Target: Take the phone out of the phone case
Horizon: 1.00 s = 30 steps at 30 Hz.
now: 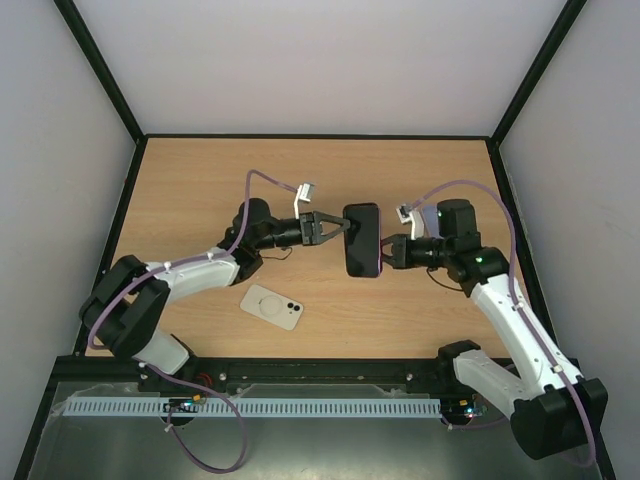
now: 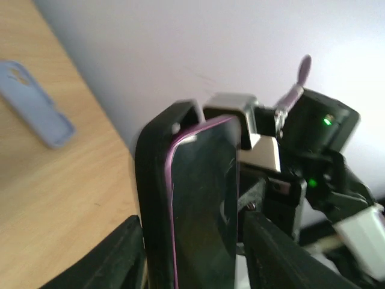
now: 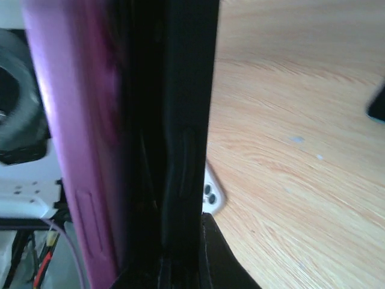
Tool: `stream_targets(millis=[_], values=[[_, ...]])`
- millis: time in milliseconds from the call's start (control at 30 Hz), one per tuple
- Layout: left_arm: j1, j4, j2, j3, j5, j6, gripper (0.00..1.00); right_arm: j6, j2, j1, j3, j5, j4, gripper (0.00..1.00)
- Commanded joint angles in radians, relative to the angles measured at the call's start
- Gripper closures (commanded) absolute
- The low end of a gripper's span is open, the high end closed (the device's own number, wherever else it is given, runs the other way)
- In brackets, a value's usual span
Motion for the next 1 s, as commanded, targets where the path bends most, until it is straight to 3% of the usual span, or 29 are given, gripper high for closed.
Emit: stream_targets(millis=[0, 200, 367, 533, 567, 667, 733, 867, 967], values=[[0.027, -0.195, -0.061, 0.045, -0.178, 0.137, 0.53, 0.071, -0.002, -0.026, -0.066, 0.154, -0.014, 0.98], [0.004, -0.474, -0.142, 0.047, -0.397, 0.343, 0.48, 0.095, -0.013, -0.044, -0.127, 0.281, -0.011, 0.98], [-0.143, -0.669, -0.161, 0.052, -0.640, 0.577, 0.53, 0.122, -0.009, -0.067, -0.170, 0.284, 0.021, 0.98], [-0.400, -0.656, -0.160, -0.004, -0.957, 0.852, 0.51, 0.121, 0.003, -0.081, -0.185, 0.286, 0.033, 0.98], [-0.456, -0.634, -0.157, -0.018, -1.072, 0.922, 0.50, 0.122, 0.007, -0.083, -0.186, 0.283, 0.034, 0.98], [-0.573, -0.546, -0.130, -0.061, -1.223, 1.102, 0.47, 0.122, 0.024, -0.082, -0.188, 0.277, 0.039, 0.98], [-0.608, -0.519, -0.090, -0.069, -1.279, 1.155, 0.46, 0.116, 0.035, -0.083, -0.192, 0.304, 0.045, 0.98], [-0.617, -0.513, -0.019, -0.068, -1.277, 1.108, 0.45, 0.098, 0.059, -0.084, -0.193, 0.392, 0.043, 0.98], [-0.640, -0.473, 0.023, -0.081, -1.267, 1.121, 0.32, 0.096, 0.089, -0.085, -0.187, 0.387, 0.048, 0.98]])
